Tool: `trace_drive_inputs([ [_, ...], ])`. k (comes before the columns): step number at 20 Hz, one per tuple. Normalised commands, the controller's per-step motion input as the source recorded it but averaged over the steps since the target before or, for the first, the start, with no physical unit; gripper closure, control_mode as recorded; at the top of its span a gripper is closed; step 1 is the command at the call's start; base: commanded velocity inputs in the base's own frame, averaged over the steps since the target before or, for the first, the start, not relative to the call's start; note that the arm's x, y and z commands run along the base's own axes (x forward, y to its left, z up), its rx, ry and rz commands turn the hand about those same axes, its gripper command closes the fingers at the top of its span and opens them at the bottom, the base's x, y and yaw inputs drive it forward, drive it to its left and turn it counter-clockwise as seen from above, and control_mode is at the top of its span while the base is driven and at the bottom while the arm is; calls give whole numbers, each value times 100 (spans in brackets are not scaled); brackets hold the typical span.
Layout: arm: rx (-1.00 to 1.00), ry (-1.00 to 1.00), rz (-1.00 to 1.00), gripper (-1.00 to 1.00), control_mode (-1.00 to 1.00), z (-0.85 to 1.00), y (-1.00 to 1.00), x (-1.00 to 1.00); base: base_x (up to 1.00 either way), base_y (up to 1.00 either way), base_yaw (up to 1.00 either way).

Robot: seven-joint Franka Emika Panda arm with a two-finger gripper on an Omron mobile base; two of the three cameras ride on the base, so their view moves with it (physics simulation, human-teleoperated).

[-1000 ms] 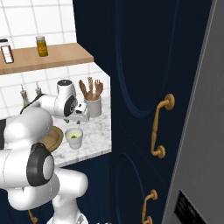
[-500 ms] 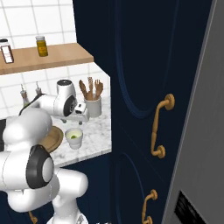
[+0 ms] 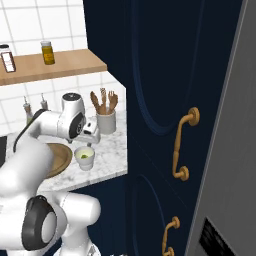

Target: Grab a lemon wedge from the fridge and one ice cube from the ice bowl, and put them in the glass of lemonade.

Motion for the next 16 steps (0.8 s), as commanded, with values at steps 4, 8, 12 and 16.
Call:
trace_drive_inputs([
  [4, 10, 0, 0, -100, -100, 33, -20, -55, 0, 0, 0],
  [8, 10, 0, 0, -100, -100, 7, -22, -98, 0, 0, 0],
  [12, 10, 0, 0, -100, -100, 15, -13, -100, 0, 0, 0],
  [16, 6, 0, 0, -100, -100, 30, -6, -95, 0, 0, 0],
])
